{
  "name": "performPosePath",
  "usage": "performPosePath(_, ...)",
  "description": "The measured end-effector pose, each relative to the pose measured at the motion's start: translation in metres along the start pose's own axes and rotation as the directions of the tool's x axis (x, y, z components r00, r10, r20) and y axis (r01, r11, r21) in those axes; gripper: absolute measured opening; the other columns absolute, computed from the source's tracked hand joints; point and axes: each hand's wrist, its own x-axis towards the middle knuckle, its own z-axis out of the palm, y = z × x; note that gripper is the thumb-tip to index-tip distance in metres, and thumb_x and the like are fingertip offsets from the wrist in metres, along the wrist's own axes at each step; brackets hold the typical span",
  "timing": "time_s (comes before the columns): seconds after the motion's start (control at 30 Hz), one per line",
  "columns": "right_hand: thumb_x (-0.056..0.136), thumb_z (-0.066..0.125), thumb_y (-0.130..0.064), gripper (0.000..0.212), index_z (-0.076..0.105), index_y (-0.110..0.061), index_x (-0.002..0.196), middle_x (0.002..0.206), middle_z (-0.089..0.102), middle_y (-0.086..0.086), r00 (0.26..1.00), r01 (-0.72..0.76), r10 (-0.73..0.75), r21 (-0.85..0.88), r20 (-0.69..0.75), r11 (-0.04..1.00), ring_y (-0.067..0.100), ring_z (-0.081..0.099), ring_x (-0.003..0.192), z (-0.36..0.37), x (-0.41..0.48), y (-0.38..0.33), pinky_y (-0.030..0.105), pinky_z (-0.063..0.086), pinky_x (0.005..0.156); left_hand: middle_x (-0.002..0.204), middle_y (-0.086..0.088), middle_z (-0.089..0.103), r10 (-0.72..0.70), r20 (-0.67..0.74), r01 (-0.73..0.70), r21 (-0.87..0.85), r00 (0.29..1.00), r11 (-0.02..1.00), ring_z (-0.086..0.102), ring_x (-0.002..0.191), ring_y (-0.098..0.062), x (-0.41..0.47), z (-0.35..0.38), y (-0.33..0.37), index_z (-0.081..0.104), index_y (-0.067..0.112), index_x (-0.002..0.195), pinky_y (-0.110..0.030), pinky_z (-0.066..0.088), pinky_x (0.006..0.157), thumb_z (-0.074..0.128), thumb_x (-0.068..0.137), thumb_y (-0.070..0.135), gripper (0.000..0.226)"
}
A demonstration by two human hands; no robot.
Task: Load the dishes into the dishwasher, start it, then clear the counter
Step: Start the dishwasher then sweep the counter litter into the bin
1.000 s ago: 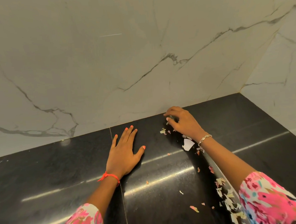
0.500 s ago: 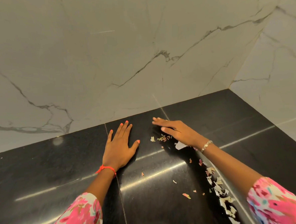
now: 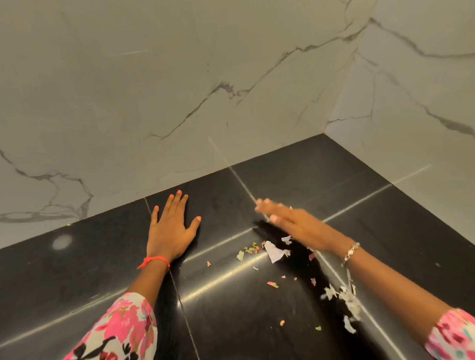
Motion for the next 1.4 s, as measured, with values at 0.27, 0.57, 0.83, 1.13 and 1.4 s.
performPosePath(0.27,0.099,0.027,-0.044,0.059,0.008,-0.021,0.149,0.156,0.000,-0.009,0.989,-0.147,0.129,-0.344,-0.073,0.927,-0.001,-0.007,0.140,0.025,0.003,0.024,0.033,-0.004,0.119,0.157,0.005,0.007,0.001,-0.001,-0.001,0.019,1.000,1.000,0.002,0.144,-0.010,0.002,0.000,-0.003,0.017,0.020,0.149,-0.039,-0.002,0.117,0.037,0.095,0.047,0.063)
performPosePath(0.57,0.094,0.025,-0.053,0.055,0.029,-0.031,0.144,0.152,0.022,-0.015,0.824,-0.259,0.394,0.349,-0.407,0.901,0.003,0.017,0.140,0.010,-0.106,-0.035,0.028,0.012,0.115,0.157,-0.001,0.006,0.022,0.066,-0.025,0.047,0.998,0.999,0.002,0.145,-0.016,0.001,-0.002,-0.001,0.015,0.013,0.149,-0.043,0.000,0.116,0.032,0.097,0.046,0.064)
performPosePath(0.83,0.084,0.005,-0.073,0.092,0.000,-0.007,0.148,0.157,-0.007,0.006,0.473,-0.783,0.680,0.087,-0.560,0.616,0.016,-0.009,0.144,0.115,-0.177,-0.031,0.032,-0.009,0.116,0.157,-0.006,0.006,0.079,0.145,-0.071,-0.061,0.986,0.996,0.003,0.145,-0.018,-0.033,-0.007,0.002,0.014,0.007,0.148,-0.036,0.003,0.117,0.033,0.100,0.034,0.058)
performPosePath(1.13,0.090,0.018,-0.061,0.077,-0.003,-0.016,0.149,0.156,-0.013,-0.002,0.694,-0.489,0.487,0.149,-0.529,0.859,0.009,-0.016,0.141,0.108,-0.101,-0.048,0.027,-0.008,0.114,0.156,-0.004,0.012,0.118,0.062,-0.114,-0.055,0.991,0.992,0.008,0.144,-0.017,-0.038,-0.005,-0.002,0.019,0.009,0.147,-0.035,0.006,0.117,0.036,0.099,0.033,0.057)
performPosePath(1.4,0.087,0.011,-0.067,0.085,-0.001,-0.008,0.148,0.157,-0.005,0.006,0.672,-0.646,0.517,-0.079,-0.531,0.759,0.017,-0.009,0.144,0.103,-0.097,-0.030,0.031,-0.010,0.114,0.157,-0.001,0.012,0.102,0.039,-0.100,-0.050,0.994,0.994,0.007,0.144,-0.013,-0.039,-0.001,0.002,0.020,0.011,0.148,-0.034,0.005,0.117,0.037,0.098,0.032,0.056)
